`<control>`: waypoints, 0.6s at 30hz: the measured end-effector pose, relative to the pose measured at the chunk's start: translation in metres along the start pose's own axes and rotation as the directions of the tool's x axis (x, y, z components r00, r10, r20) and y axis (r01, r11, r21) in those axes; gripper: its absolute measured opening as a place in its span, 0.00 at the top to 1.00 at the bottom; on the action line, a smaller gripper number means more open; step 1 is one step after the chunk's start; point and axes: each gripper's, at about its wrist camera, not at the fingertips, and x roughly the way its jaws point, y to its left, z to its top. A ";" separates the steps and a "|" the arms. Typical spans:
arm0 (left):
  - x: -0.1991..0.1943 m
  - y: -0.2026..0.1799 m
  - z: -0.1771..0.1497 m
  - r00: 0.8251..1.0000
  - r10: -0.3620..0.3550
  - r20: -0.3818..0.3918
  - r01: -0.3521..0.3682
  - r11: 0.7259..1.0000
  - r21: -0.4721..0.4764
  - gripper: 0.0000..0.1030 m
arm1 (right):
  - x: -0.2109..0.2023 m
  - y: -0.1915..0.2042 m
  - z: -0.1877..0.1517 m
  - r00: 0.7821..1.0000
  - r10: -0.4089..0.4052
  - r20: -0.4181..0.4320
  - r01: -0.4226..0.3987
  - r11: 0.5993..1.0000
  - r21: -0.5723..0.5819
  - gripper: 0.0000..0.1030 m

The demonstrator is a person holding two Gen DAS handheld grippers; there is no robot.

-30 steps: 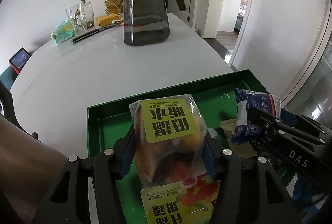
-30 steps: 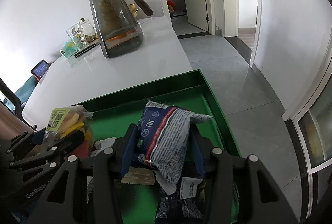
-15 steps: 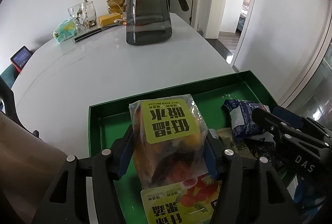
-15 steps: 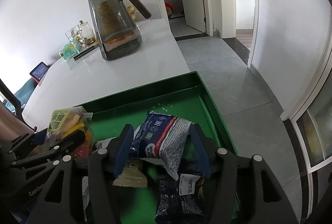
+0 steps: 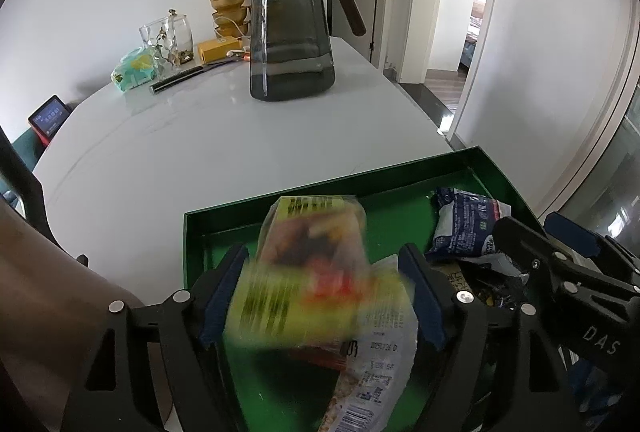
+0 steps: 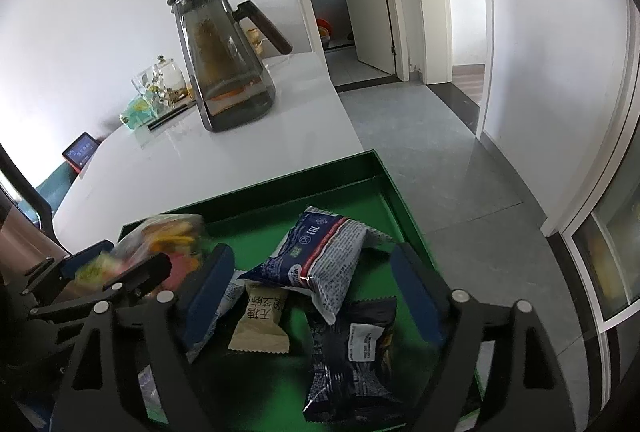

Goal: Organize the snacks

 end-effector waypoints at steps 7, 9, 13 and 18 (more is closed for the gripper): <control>-0.002 -0.002 -0.003 1.000 0.004 -0.013 -0.004 1.000 -0.002 0.30 | -0.009 -0.001 -0.001 1.000 0.003 0.017 -0.003 1.000 0.007 0.00; -0.003 -0.003 -0.003 1.000 0.003 -0.012 -0.003 1.000 0.000 0.30 | -0.012 -0.001 -0.001 1.000 0.004 0.022 -0.004 1.000 0.009 0.00; -0.009 -0.004 -0.004 1.000 -0.005 -0.004 0.005 1.000 -0.001 0.30 | -0.020 0.000 -0.002 0.999 0.009 0.032 -0.009 1.000 0.003 0.00; -0.018 -0.002 -0.005 1.000 -0.021 0.006 0.021 1.000 -0.005 0.30 | -0.033 0.002 -0.003 0.999 0.009 0.047 -0.009 1.000 -0.002 0.00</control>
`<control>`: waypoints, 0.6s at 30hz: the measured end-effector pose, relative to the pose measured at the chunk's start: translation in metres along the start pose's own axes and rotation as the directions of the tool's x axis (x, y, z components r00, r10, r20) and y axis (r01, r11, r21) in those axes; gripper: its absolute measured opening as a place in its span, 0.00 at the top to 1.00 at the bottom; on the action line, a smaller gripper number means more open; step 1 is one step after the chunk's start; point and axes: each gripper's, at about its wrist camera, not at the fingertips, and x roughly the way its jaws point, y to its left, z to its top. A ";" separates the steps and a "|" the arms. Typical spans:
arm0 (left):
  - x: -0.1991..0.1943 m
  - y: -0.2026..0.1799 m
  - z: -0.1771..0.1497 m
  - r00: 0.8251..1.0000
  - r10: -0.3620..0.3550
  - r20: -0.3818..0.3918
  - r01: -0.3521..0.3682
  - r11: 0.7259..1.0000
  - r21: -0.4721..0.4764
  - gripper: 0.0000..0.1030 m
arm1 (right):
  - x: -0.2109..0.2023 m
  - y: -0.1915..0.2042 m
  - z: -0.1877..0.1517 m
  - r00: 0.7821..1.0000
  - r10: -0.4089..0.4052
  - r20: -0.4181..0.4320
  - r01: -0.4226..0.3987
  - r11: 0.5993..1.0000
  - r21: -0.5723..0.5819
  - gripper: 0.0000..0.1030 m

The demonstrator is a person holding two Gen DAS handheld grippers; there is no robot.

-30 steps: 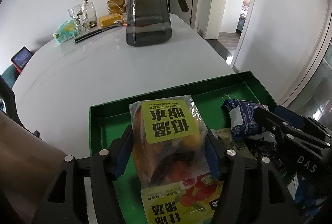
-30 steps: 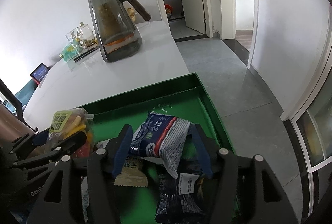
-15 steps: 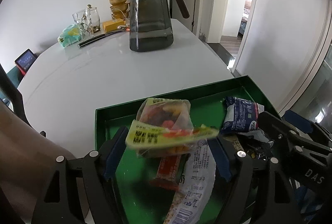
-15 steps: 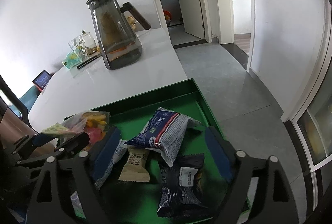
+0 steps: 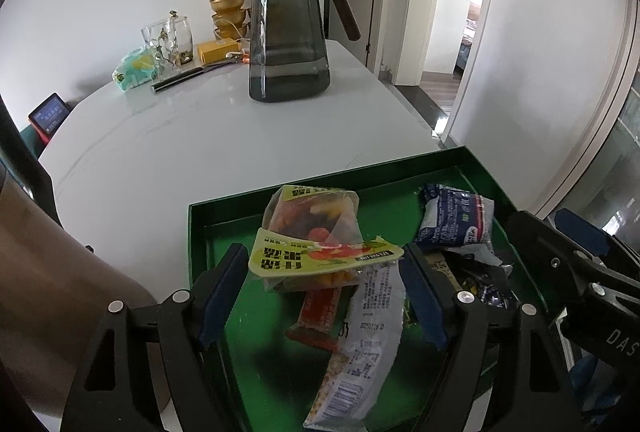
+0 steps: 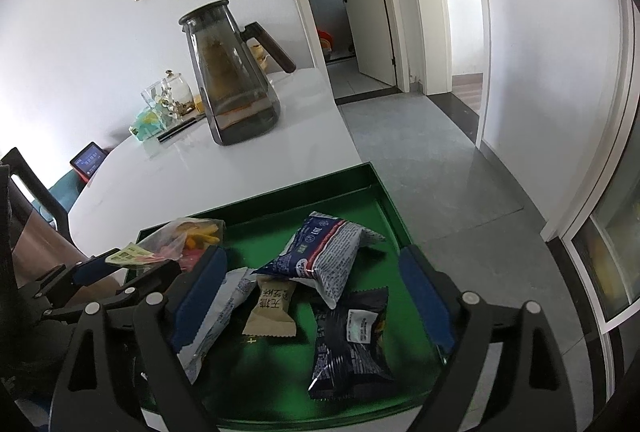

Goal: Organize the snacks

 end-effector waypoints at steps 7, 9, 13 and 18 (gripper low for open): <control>-0.015 0.000 -0.003 1.000 -0.028 0.007 0.028 1.000 -0.001 0.30 | -0.024 0.001 0.002 0.999 0.002 0.033 -0.002 1.000 0.002 0.00; -0.022 0.000 -0.005 0.999 -0.041 0.011 0.041 0.999 -0.002 0.30 | -0.031 0.002 0.003 0.999 0.003 0.041 -0.003 1.000 -0.001 0.00; -0.041 -0.005 -0.007 0.998 -0.064 0.028 0.064 0.998 0.010 0.30 | -0.051 0.005 0.004 0.998 -0.001 0.062 0.002 1.000 -0.011 0.00; -0.072 -0.010 -0.013 0.994 -0.097 0.051 0.096 0.995 0.037 0.30 | -0.078 0.006 0.006 0.996 -0.008 0.093 0.009 1.000 -0.014 0.00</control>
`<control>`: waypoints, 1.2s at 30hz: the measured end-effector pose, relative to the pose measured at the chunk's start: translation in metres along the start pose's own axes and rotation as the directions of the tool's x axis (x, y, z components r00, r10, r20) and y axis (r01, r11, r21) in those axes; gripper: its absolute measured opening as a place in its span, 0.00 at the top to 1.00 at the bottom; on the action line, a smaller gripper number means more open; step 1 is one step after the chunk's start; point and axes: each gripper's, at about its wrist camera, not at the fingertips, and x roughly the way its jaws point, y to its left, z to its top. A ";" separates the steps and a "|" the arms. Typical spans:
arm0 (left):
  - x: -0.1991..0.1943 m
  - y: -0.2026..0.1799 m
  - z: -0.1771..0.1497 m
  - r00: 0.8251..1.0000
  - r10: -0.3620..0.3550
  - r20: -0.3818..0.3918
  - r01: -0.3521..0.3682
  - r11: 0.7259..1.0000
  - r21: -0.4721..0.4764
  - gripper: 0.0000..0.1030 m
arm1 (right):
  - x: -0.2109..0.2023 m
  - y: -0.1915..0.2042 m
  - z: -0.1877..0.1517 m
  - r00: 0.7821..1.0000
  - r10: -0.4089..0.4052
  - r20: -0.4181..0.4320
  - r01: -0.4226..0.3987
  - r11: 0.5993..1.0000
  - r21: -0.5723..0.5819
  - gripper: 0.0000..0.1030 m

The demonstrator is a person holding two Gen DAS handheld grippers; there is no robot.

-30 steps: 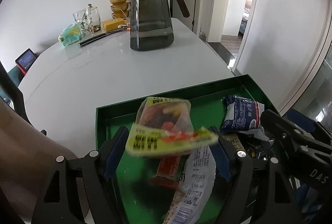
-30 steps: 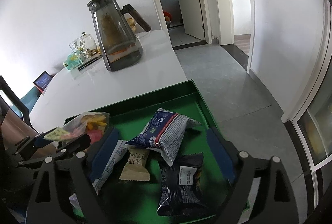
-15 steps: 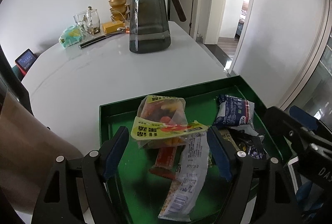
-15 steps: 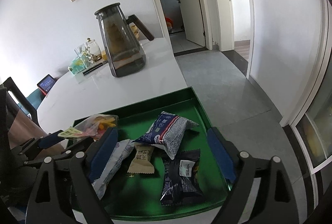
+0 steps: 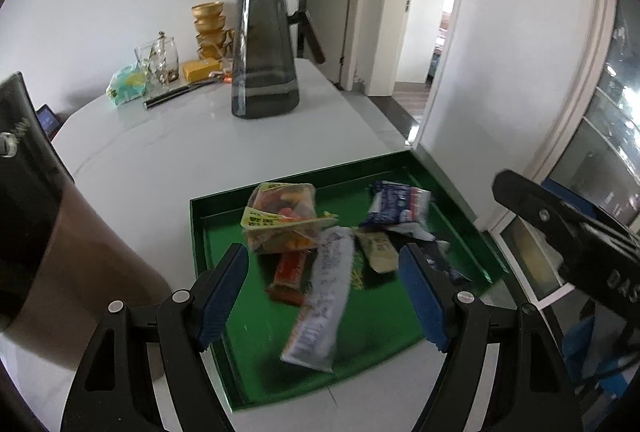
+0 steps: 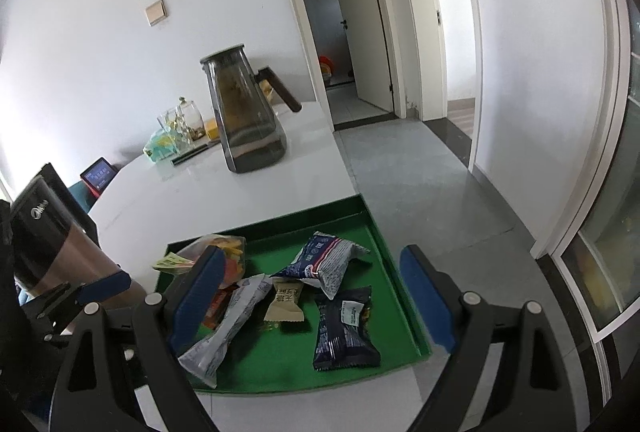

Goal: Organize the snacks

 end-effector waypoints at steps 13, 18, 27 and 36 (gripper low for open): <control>-0.091 0.003 -0.031 0.997 -0.038 0.064 0.036 0.999 0.036 0.29 | -0.107 0.020 0.000 0.994 0.014 0.112 -0.010 0.999 -0.038 0.00; -0.128 0.020 -0.046 0.994 -0.040 0.098 0.037 0.999 0.032 0.29 | -0.152 0.043 -0.008 0.987 0.036 0.156 -0.024 0.997 -0.077 0.00; -0.182 0.082 -0.084 0.992 -0.060 0.111 0.058 0.998 0.022 0.27 | -0.223 0.133 -0.034 0.974 0.069 0.214 -0.025 0.979 -0.202 0.00; -0.211 0.189 -0.136 0.999 0.017 0.050 -0.016 0.999 -0.031 0.20 | -0.223 0.236 -0.085 0.973 0.186 0.136 -0.143 0.949 -0.280 0.00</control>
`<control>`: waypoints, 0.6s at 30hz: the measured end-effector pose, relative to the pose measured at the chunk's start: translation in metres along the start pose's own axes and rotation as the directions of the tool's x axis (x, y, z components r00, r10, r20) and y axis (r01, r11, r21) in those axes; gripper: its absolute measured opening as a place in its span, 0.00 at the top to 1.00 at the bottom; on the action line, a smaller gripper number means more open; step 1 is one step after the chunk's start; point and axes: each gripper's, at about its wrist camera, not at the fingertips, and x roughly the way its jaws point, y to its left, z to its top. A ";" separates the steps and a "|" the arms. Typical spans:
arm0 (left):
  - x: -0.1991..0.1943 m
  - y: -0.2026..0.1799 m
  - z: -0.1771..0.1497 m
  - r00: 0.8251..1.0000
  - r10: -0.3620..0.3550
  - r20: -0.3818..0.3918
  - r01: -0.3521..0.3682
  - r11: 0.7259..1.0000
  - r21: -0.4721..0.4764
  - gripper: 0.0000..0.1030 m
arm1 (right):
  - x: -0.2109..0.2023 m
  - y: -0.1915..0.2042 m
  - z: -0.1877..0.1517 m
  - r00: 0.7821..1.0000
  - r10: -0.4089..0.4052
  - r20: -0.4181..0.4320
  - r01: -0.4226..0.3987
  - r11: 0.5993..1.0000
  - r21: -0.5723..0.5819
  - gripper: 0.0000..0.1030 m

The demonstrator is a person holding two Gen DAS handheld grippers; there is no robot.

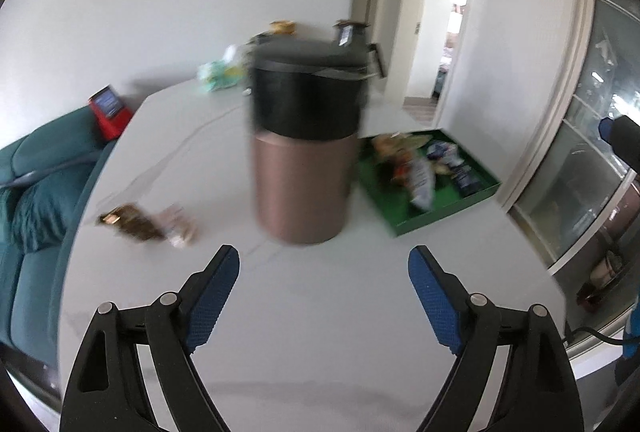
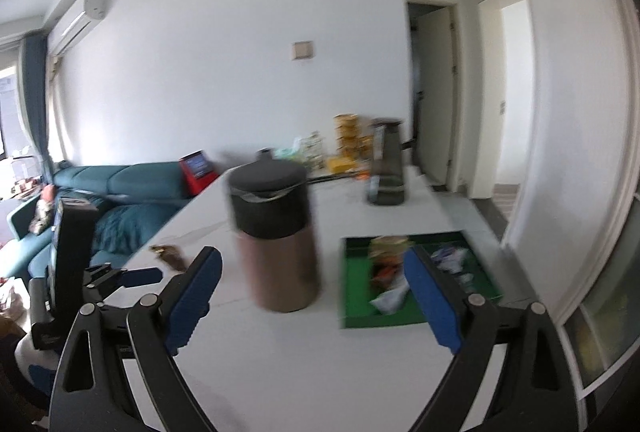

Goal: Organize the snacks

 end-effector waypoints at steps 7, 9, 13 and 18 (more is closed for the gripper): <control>-0.008 0.083 -0.024 0.996 0.065 -0.055 -0.070 0.993 -0.097 0.20 | 0.033 0.074 -0.015 0.989 0.123 -0.085 -0.128 0.990 -0.052 0.00; -0.011 0.107 -0.027 0.995 0.080 -0.062 -0.088 0.987 -0.136 0.20 | 0.048 0.095 -0.023 0.979 0.162 -0.126 -0.172 0.982 -0.080 0.00; -0.015 0.149 -0.029 0.992 0.102 -0.073 -0.115 0.972 -0.204 0.20 | 0.084 0.135 -0.043 0.952 0.223 -0.211 -0.253 0.959 -0.129 0.00; -0.005 0.191 -0.031 0.986 0.127 -0.104 -0.151 0.950 -0.273 0.20 | 0.123 0.163 -0.056 0.923 0.265 -0.279 -0.318 0.933 -0.167 0.00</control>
